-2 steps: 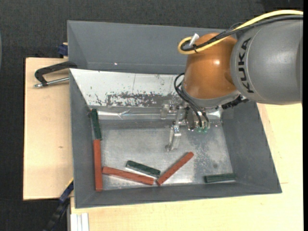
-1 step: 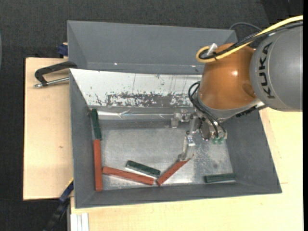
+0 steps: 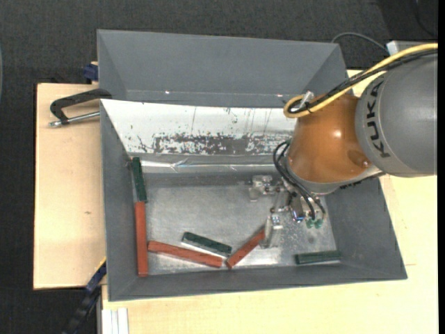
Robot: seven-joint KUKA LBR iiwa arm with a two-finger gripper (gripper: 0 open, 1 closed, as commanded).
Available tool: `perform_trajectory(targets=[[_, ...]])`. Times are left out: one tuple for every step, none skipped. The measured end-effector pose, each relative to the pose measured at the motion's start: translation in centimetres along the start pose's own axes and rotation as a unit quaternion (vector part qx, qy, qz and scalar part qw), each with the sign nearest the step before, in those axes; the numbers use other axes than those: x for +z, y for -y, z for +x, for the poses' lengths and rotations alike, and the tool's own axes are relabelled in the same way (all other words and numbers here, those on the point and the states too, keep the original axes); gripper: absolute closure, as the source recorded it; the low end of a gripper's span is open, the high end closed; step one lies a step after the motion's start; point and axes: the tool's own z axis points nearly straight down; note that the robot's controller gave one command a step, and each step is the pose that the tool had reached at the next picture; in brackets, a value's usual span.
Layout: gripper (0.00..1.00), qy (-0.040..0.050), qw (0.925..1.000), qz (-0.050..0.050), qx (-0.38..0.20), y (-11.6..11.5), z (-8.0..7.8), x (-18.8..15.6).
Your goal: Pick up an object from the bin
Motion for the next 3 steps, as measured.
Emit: perform_trajectory(targets=[[1.00,-0.0042,0.9958,-0.001,-0.091,-6.38,-0.11,4.76],[0.00,-0.0033,0.9958,-0.001,-0.091,-6.36,-0.16,4.72],[0.00,-0.0034,0.9959,-0.001,-0.091,-6.36,-0.15,4.72]])
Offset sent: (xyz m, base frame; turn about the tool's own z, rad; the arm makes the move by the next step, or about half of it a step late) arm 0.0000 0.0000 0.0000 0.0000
